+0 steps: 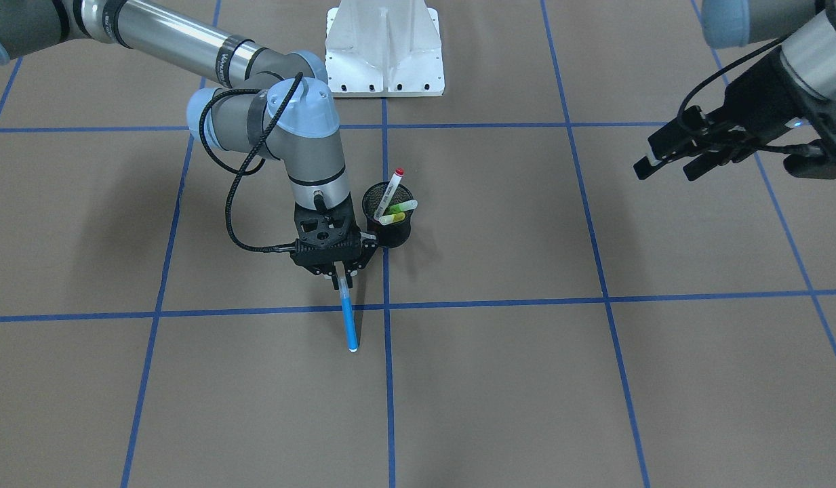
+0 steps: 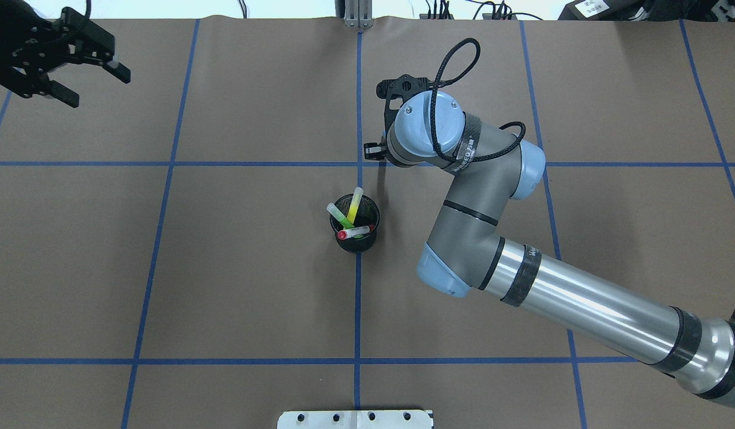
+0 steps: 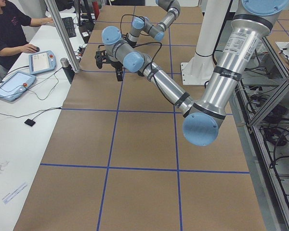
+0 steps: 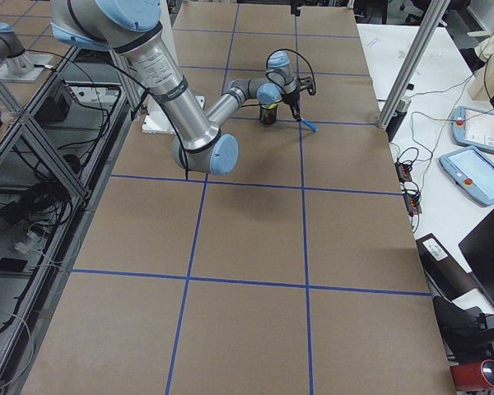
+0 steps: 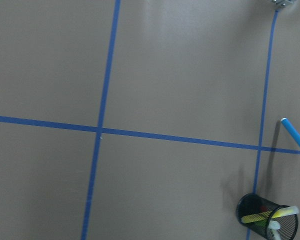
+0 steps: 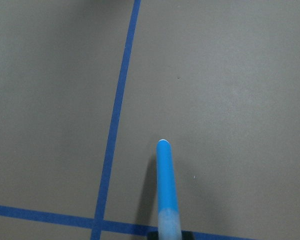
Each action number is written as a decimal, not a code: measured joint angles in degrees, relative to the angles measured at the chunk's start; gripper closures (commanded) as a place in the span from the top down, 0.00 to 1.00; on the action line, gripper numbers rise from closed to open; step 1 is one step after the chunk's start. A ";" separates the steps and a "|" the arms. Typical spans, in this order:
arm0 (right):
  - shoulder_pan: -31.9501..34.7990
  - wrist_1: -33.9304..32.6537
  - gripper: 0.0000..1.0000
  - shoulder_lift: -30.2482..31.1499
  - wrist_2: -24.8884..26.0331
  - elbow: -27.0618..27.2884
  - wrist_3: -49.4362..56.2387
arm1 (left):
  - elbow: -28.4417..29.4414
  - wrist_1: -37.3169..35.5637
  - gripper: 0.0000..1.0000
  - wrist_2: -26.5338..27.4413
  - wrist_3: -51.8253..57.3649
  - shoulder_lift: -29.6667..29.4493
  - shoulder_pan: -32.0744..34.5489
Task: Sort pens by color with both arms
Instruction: 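Lay the blue marker on the table beyond the cup while the left arm approaches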
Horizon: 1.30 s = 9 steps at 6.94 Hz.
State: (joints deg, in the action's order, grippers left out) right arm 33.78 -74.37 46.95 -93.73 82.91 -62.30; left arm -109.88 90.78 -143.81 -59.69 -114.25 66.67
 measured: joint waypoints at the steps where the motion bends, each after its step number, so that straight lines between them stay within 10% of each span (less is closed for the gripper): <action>1: -0.14 0.06 0.93 0.41 0.06 0.32 -0.03 | 0.00 0.71 0.99 1.19 -2.36 -0.92 -1.38; 4: 0.83 -0.51 0.98 0.71 -2.25 1.82 0.91 | 0.18 1.58 0.99 2.96 -4.46 -2.00 -3.87; 9: 14.36 -9.97 0.98 2.08 -20.28 6.59 10.18 | 0.82 1.80 0.99 15.42 -12.33 -8.66 -17.72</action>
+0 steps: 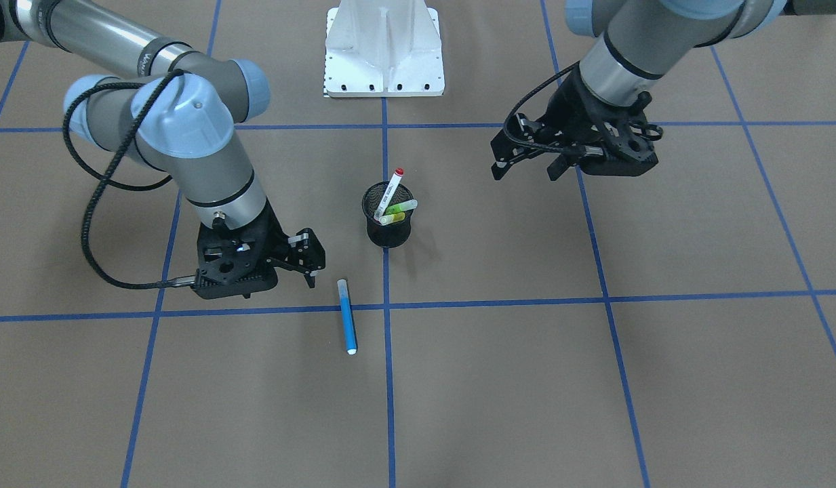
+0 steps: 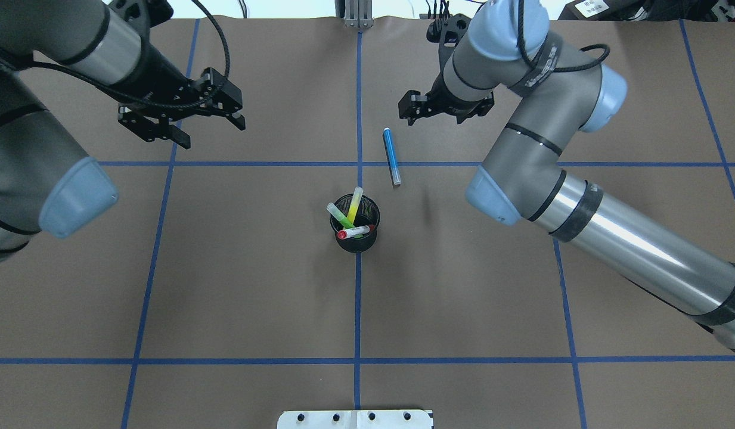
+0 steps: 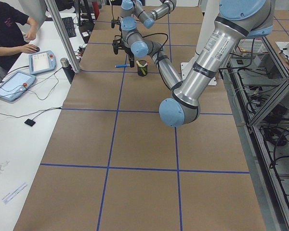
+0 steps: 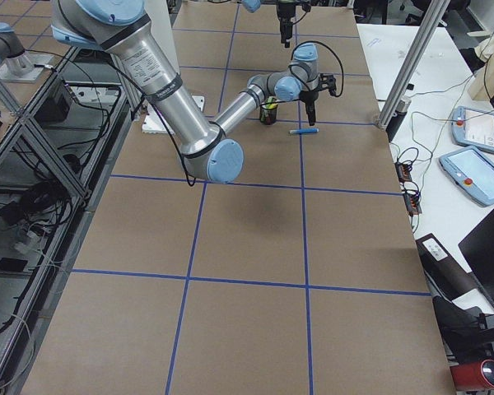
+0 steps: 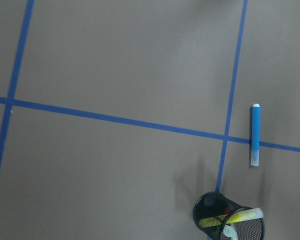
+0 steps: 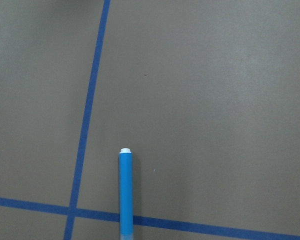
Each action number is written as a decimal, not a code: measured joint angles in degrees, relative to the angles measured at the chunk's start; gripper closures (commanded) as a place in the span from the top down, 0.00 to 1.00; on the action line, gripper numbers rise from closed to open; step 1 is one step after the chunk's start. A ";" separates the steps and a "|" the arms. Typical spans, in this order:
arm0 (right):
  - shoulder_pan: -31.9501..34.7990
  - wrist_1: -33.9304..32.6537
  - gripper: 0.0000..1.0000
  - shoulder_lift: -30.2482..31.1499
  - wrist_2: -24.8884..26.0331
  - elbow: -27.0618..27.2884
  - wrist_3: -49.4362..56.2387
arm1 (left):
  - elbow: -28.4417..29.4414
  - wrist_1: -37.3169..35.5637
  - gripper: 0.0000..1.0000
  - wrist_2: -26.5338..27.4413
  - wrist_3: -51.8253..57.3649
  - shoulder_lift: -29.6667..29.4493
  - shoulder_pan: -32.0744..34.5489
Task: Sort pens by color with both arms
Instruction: 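Lay the blue marker on the table beyond the cup while the left arm approaches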
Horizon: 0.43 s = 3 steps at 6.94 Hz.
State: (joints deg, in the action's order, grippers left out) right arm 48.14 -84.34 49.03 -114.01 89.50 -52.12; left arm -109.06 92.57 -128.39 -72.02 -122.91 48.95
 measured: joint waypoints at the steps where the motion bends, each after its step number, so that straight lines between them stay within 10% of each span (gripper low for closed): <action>1: 2.87 -4.35 0.98 0.15 -2.78 2.22 3.06 | 0.12 0.19 0.98 2.35 -1.17 -1.06 -2.80; 3: 6.74 -7.71 0.98 0.73 -6.37 4.33 5.03 | 1.75 2.08 0.96 6.08 -1.45 -2.86 -7.33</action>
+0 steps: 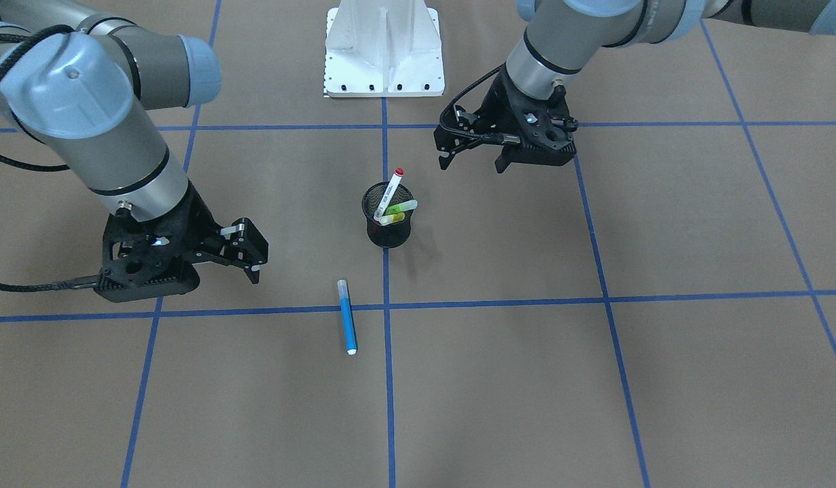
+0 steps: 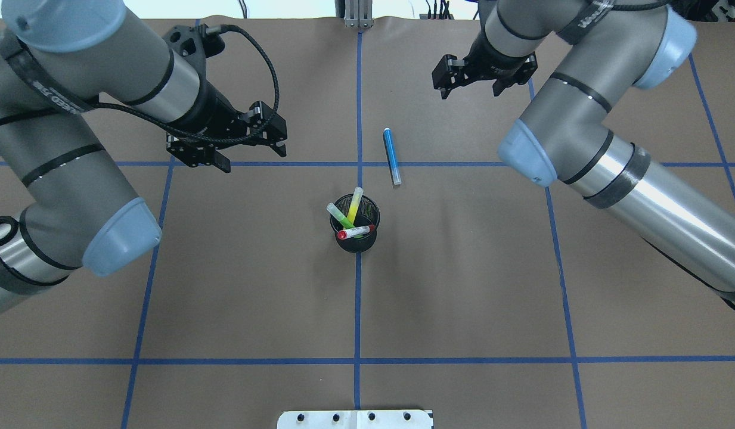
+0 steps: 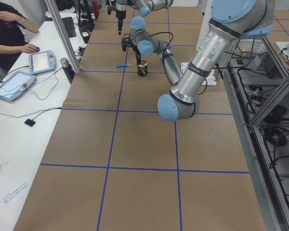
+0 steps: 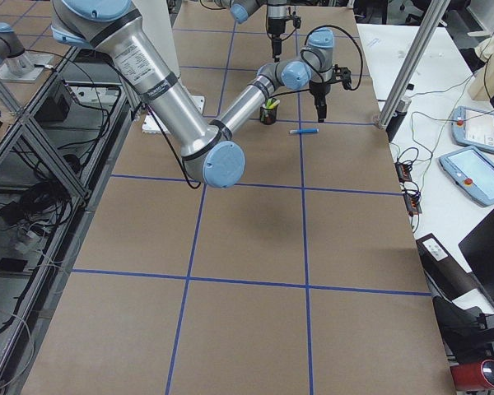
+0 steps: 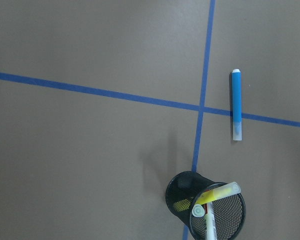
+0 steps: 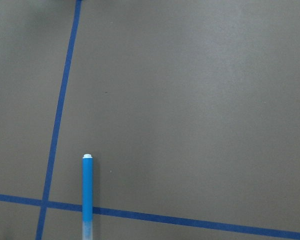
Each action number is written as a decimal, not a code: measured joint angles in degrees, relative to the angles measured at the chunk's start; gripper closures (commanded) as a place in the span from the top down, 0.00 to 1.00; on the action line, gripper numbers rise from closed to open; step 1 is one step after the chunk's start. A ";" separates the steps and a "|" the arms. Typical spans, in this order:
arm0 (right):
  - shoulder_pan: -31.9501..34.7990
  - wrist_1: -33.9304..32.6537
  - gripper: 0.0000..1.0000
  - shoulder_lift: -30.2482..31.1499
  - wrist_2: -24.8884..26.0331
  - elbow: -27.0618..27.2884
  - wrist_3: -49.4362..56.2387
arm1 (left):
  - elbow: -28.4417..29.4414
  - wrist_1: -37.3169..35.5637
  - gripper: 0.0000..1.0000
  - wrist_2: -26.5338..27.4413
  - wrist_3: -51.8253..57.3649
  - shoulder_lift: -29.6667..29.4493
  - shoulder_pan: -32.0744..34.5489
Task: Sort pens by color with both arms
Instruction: 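Lower the left gripper into the cup and grasp the red-capped white marker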
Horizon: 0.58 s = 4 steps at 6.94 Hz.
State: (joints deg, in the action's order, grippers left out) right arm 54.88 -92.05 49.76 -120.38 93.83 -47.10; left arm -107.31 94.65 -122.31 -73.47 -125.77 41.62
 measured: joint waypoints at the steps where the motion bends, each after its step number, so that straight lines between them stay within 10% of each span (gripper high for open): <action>1: 1.03 -0.35 0.98 0.11 -0.87 0.27 0.23 | 2.66 2.68 0.96 1.12 0.98 -1.23 -1.48; 4: 2.61 -0.49 0.98 0.10 -2.24 0.39 0.34 | 8.89 6.25 0.95 2.12 5.98 -4.53 -5.28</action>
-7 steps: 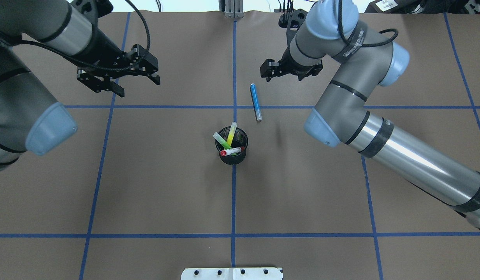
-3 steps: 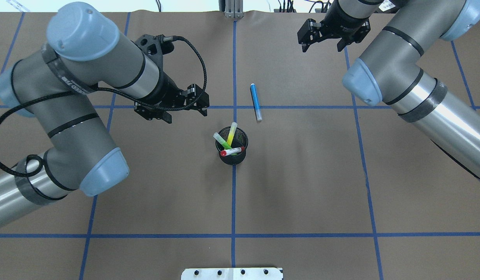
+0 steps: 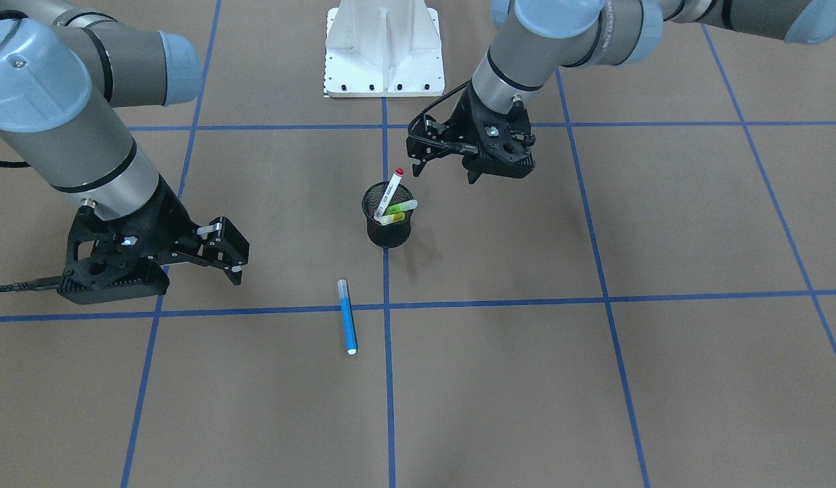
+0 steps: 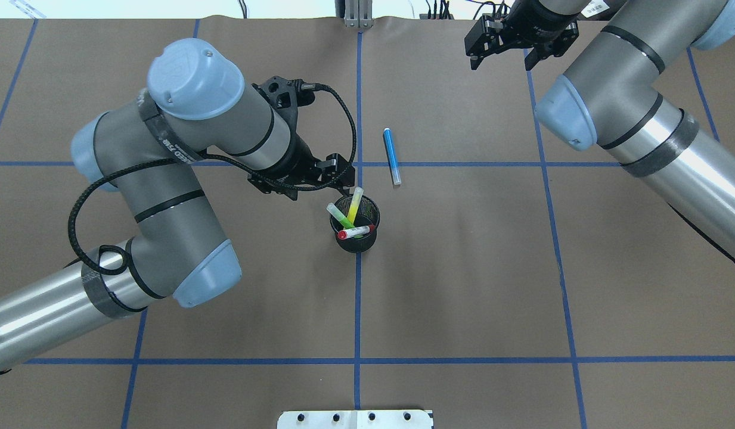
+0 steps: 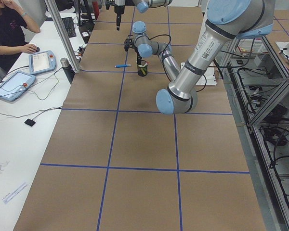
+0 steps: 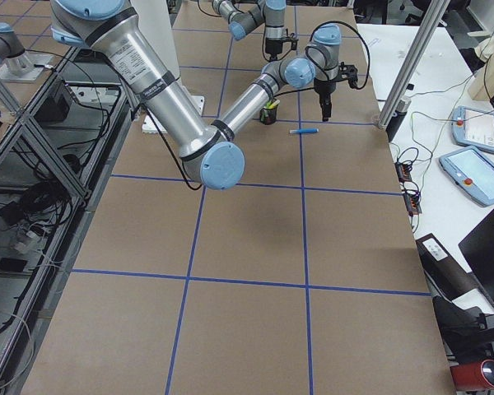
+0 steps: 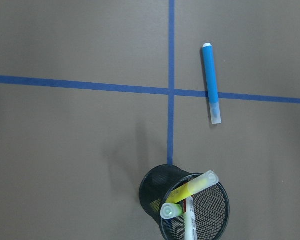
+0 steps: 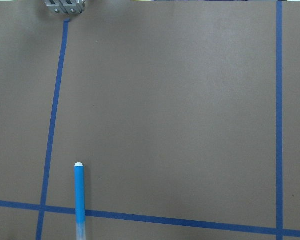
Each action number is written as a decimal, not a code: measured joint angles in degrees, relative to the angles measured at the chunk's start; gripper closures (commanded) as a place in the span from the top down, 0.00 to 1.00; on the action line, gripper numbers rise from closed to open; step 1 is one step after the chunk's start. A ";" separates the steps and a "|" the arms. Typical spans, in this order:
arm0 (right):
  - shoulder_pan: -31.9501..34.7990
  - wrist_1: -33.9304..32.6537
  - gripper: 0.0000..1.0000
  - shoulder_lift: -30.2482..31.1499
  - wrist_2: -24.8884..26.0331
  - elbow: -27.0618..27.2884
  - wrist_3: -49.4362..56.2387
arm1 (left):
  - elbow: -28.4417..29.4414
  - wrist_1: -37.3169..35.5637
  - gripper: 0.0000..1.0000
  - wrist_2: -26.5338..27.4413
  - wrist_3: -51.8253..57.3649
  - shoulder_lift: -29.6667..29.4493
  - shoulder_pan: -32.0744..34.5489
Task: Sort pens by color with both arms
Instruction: 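Lower the left gripper into the cup and grasp the red-capped white marker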
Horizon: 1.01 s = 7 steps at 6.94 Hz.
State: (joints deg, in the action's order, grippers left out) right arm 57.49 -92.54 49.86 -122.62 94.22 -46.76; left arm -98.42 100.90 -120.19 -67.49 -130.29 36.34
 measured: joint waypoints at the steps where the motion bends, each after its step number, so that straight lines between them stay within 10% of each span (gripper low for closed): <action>1: 0.45 0.00 0.98 0.10 -0.22 -0.03 0.00 | 0.48 0.12 0.90 0.21 0.61 -0.27 -1.31; 7: 0.78 0.07 0.98 0.31 -0.20 -0.39 0.02 | 3.70 0.26 0.72 1.14 6.46 -2.11 -5.08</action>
State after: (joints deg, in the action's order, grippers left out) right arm 58.27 -92.47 50.17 -122.82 93.82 -46.74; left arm -94.72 101.16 -119.05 -61.03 -132.41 31.26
